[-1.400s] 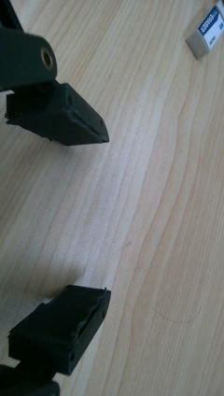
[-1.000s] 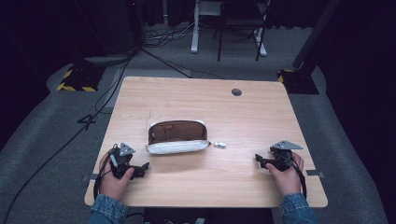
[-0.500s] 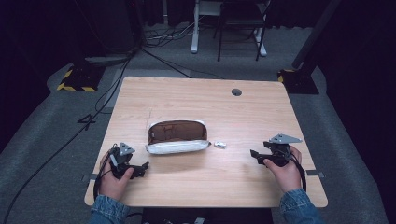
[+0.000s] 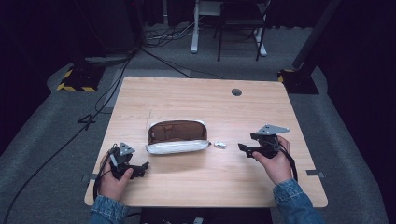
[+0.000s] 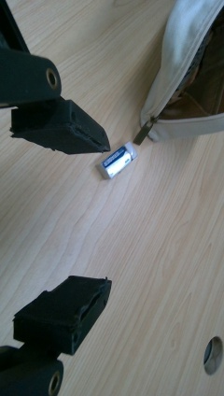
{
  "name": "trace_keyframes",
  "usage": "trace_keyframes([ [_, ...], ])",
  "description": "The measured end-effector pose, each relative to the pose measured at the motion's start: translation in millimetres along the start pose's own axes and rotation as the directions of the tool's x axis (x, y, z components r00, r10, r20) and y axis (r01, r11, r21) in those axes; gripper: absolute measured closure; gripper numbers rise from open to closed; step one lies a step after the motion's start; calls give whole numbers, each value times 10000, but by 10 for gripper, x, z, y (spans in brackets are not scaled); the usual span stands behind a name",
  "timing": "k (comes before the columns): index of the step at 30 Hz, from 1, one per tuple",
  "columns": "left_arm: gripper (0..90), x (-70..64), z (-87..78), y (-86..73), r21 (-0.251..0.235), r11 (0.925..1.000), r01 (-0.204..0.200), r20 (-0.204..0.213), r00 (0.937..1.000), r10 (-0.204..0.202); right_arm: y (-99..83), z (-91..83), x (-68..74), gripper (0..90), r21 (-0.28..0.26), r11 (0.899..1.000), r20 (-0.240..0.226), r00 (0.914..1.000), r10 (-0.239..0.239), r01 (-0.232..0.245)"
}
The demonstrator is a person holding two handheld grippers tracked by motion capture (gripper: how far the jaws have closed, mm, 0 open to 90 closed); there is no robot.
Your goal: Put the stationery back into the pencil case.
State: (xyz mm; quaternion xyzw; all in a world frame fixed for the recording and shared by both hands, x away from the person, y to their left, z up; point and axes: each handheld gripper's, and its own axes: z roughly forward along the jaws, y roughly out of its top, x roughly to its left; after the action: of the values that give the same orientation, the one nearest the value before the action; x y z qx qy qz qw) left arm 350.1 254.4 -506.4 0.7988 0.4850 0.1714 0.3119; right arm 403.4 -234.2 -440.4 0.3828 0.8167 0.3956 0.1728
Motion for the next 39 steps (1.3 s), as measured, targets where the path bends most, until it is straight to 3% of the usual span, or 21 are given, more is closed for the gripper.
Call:
trace_keyframes([
  [18, 4, 0, 1, 0, -11, 10000, 10, 0, 10000, -10, 192, 526, 252, 335, 594, 9966, -515, 9972, -544, 574],
  [24, 4, 0, 1, 0, -9, 10000, 3, -1, 10000, -3, 182, 703, 283, 439, 998, 9899, -611, 9936, -952, 1010],
  [39, 4, 0, 1, 0, -11, 10000, 11, -3, 10000, -11, 161, 891, 326, 657, 1696, 9720, -845, 9851, -1501, 1626],
])
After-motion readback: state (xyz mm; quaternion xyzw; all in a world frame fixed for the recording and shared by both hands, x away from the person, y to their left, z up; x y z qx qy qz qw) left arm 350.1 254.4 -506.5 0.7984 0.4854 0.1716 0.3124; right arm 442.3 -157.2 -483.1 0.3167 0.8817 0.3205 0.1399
